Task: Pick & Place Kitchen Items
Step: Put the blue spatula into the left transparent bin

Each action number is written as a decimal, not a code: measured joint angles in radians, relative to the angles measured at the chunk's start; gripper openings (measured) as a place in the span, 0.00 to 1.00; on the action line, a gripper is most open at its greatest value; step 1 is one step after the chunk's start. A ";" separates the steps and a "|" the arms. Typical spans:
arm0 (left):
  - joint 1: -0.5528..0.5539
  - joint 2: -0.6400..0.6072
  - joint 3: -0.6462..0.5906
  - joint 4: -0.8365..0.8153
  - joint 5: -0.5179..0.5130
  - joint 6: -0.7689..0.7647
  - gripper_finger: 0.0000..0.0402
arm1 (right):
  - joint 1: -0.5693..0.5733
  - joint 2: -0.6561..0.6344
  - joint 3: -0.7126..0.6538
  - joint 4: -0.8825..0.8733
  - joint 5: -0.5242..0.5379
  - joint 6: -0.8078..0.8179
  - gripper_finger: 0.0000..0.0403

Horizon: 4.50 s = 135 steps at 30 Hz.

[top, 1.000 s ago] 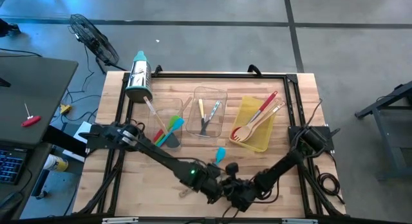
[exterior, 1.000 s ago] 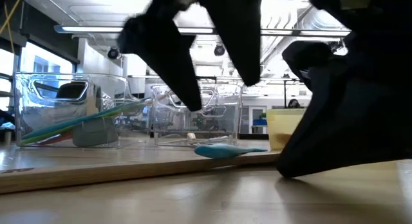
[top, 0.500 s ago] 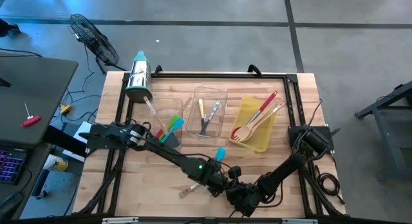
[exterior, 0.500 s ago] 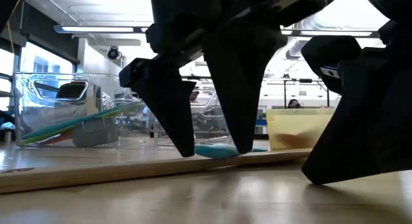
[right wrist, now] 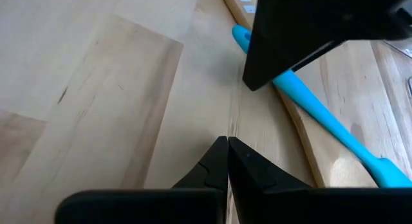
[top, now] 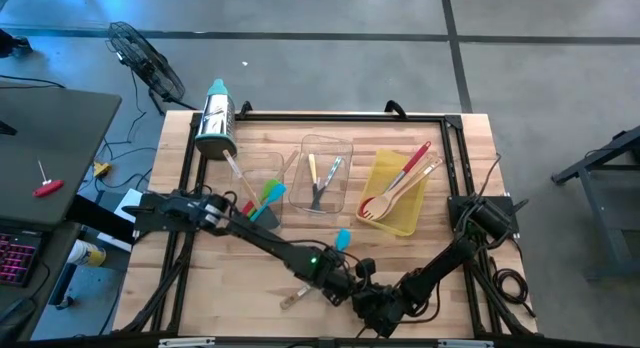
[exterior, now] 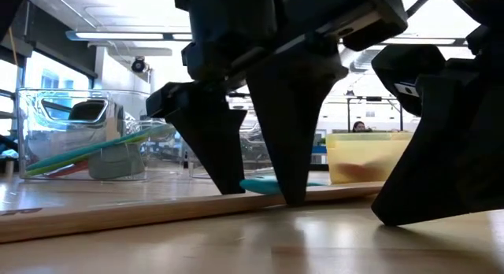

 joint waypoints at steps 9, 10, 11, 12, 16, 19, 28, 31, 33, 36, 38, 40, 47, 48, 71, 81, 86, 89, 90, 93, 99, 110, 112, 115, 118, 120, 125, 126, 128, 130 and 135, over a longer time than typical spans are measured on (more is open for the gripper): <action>0.008 0.013 -0.003 -0.036 -0.043 0.010 0.31 | 0.004 0.000 0.000 -0.002 0.000 0.003 0.01; 0.010 0.014 -0.003 -0.043 -0.040 0.009 0.27 | 0.004 0.000 0.000 -0.003 0.000 0.004 0.01; 0.011 0.014 -0.003 -0.047 -0.039 0.013 0.23 | 0.004 0.000 0.000 -0.003 0.000 0.006 0.01; 0.011 0.014 -0.003 -0.051 -0.039 0.016 0.19 | 0.004 -0.001 0.000 -0.003 -0.001 0.013 0.01; 0.010 0.014 -0.003 -0.052 -0.061 0.037 0.17 | 0.004 -0.001 0.000 -0.005 -0.002 0.028 0.01; 0.010 0.014 -0.003 -0.054 -0.062 0.062 0.17 | 0.004 -0.001 0.000 -0.007 -0.003 0.031 0.01; -0.005 0.007 0.050 -0.130 -0.122 0.117 0.17 | 0.008 -0.002 0.001 -0.009 -0.008 0.031 0.01; -0.006 0.011 0.076 -0.174 -0.148 0.119 0.17 | 0.013 -0.002 0.001 -0.009 -0.006 0.036 0.01; -0.006 0.011 0.080 -0.172 -0.149 0.122 0.17 | 0.022 -0.001 0.001 -0.007 0.017 0.058 0.01; -0.009 0.011 0.080 -0.174 -0.143 0.122 0.17 | 0.048 0.000 0.000 -0.009 0.087 0.075 0.01; -0.009 0.011 0.081 -0.174 -0.141 0.122 0.17 | 0.064 0.000 0.000 -0.009 0.151 0.075 0.01; -0.009 0.010 0.082 -0.173 -0.142 0.122 0.17 | 0.078 0.000 0.000 -0.007 0.215 0.075 0.01; -0.010 0.007 0.082 -0.171 -0.141 0.131 0.17 | 0.109 -0.006 0.000 -0.047 0.517 0.127 0.01; -0.010 0.007 0.082 -0.171 -0.140 0.131 0.17 | 0.111 -0.012 0.000 -0.062 0.528 0.131 0.01; -0.028 0.004 0.085 -0.159 -0.123 0.202 0.17 | 0.033 -0.050 0.001 -0.234 0.319 0.191 0.50; -0.049 0.003 0.086 -0.211 -0.136 0.247 0.17 | 0.000 -0.061 0.002 -0.236 0.237 0.182 0.44; -0.048 0.003 0.086 -0.212 -0.131 0.257 0.17 | -0.009 -0.061 0.002 -0.248 0.254 0.154 0.41; -0.048 0.003 0.086 -0.199 -0.116 0.268 0.17 | -0.023 -0.061 0.002 -0.254 0.248 0.151 0.40; -0.048 0.003 0.086 -0.192 -0.114 0.270 0.17 | -0.029 -0.061 0.002 -0.258 0.238 0.150 0.39; -0.048 0.003 0.086 -0.181 -0.110 0.271 0.17 | -0.045 -0.061 0.002 -0.262 0.195 0.145 0.39; -0.048 0.003 0.086 -0.184 -0.105 0.269 0.17 | -0.059 -0.061 0.002 -0.262 0.153 0.100 0.39; -0.049 0.003 0.085 -0.118 -0.047 0.249 0.17 | -0.092 -0.033 0.005 -0.272 0.164 0.002 0.39; -0.053 0.003 0.085 -0.117 -0.044 0.240 0.17 | -0.097 -0.019 0.006 -0.272 0.160 0.003 0.39; -0.055 0.003 0.089 -0.119 -0.032 0.235 0.17 | -0.100 -0.002 0.007 -0.265 0.160 0.004 0.39; -0.055 0.003 0.090 -0.111 -0.019 0.233 0.16 | -0.100 0.006 0.007 -0.256 0.160 0.006 0.38; -0.054 0.003 0.090 -0.102 -0.008 0.233 0.16 | -0.100 0.007 0.006 -0.253 0.159 0.006 0.38; -0.055 0.003 0.090 -0.048 0.017 0.241 0.16 | -0.102 0.008 0.006 -0.241 0.161 -0.002 0.36; -0.055 0.003 0.090 -0.049 0.017 0.244 0.16 | -0.103 0.008 0.006 -0.241 0.158 -0.002 0.36; -0.054 0.003 0.091 -0.051 0.019 0.247 0.16 | -0.105 0.008 0.005 -0.241 0.152 0.000 0.34; -0.054 0.003 0.092 -0.053 0.020 0.248 0.16 | -0.107 0.008 0.005 -0.241 0.142 0.000 0.31; -0.054 0.003 0.093 -0.060 0.019 0.253 0.15 | -0.108 0.008 0.004 -0.241 0.111 0.016 0.15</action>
